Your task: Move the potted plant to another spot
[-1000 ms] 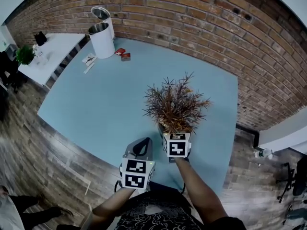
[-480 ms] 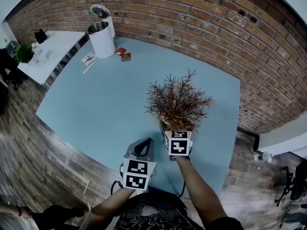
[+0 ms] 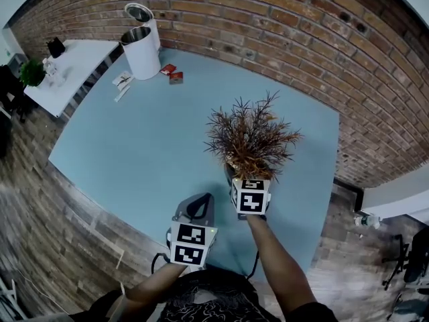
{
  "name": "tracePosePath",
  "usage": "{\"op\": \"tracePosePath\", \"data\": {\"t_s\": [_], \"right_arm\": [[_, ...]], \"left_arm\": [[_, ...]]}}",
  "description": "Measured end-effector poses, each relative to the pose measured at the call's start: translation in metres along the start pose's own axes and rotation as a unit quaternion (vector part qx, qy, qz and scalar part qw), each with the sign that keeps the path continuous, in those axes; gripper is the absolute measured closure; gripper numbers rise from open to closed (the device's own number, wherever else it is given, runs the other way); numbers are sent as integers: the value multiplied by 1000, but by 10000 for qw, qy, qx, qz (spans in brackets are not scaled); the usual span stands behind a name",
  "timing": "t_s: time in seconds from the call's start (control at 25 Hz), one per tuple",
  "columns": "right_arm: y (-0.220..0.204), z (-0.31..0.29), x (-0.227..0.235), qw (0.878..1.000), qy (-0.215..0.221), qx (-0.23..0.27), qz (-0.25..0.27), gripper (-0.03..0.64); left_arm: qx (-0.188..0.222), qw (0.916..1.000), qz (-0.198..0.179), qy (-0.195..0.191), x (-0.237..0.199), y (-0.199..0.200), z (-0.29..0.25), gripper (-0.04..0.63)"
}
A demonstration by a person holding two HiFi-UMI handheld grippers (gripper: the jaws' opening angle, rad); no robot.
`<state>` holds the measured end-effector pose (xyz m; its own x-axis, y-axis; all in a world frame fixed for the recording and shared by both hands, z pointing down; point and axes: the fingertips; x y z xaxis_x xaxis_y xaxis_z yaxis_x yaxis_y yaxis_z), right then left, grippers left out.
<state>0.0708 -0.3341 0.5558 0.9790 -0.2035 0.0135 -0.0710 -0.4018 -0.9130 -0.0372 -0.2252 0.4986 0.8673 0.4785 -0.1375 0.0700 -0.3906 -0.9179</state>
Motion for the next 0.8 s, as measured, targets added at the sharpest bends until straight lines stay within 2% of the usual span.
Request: {"op": "tracePosePath", "data": {"t_s": [0.36,0.8], "right_arm": [[8,-14,8,9997,-42,225,2,186],[10,-19,10,9996,-72,256,-50,186]], "left_arm": [[-74,10000,-30,23,-2,1,-5,600],[-58,10000,-8,63,-4,-1,-4,600]]}}
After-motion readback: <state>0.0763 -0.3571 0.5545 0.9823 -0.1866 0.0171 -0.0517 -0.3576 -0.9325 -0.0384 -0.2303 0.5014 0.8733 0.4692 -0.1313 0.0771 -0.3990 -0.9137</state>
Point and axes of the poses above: the fingertips, and each gripper's own axes: z backward along the fingers, x to its right, y out of its top, and after that the axes turned 11 degrees about x, right-handed
